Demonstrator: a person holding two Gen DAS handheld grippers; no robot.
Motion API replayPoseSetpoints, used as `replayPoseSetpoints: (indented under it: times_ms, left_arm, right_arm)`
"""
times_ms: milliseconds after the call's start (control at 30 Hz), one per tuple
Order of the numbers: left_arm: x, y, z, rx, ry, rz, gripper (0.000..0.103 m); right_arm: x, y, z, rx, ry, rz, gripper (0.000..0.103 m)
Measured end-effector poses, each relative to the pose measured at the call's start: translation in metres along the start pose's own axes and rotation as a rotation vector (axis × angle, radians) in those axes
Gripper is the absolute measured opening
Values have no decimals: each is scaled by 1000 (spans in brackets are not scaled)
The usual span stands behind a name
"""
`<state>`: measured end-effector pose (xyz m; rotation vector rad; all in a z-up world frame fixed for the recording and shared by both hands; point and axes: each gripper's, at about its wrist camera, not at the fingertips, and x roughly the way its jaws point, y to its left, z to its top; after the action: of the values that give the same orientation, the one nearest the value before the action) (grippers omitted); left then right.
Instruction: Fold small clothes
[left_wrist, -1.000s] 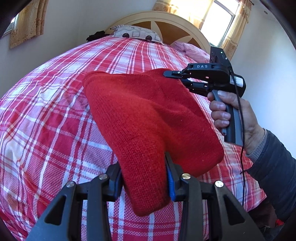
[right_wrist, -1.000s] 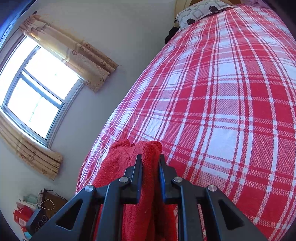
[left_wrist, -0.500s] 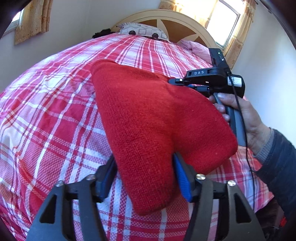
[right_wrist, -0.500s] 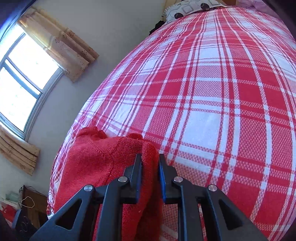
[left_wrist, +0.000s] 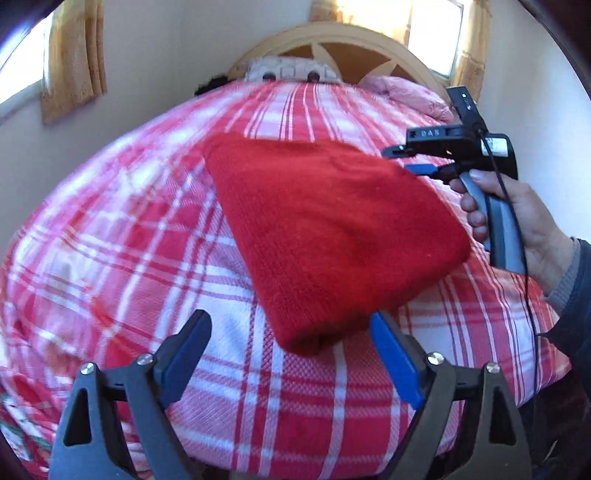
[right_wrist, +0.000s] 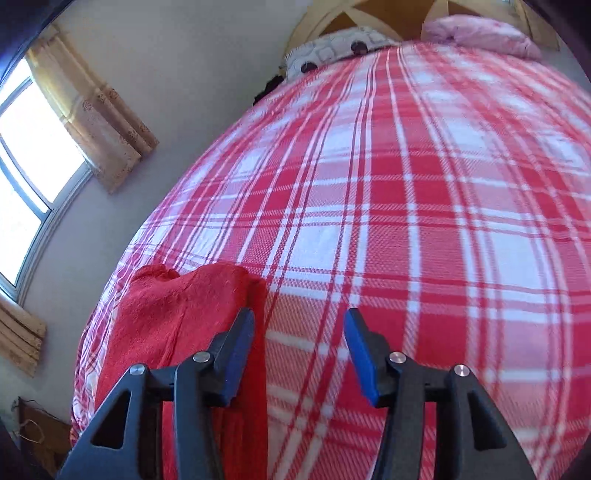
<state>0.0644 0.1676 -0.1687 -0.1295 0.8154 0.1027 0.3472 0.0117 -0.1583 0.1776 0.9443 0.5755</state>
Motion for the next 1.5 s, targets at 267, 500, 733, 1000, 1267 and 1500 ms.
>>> replayPoseSetpoints:
  times_ms: [267,500,733,1000,1267,1500]
  left_arm:
    - [-67,-6,16,2,-179,-29,102]
    - [-124,-8,35,-4,-330,-34,103]
    - [-162,-12,41,7,-428,-19,103]
    - [-170,-21,39,32,-442,-21,103]
    - [-172,-22,38,25,-441,-24,103]
    - [-172,-24,37,37,-437,-23,103]
  right_arm:
    - [-110,37,-57,-123,-170,-55,54]
    - [-198,92,-100,-265,-306,-34,63]
    - [-256,146,-139,-484,-420,-50,75]
    - [-264,156,-148,-507,-455,-48,75]
    - [-263,151,-153,-499,-452,-52,75]
    - [-267,150,-154,-489,-465,-58,75]
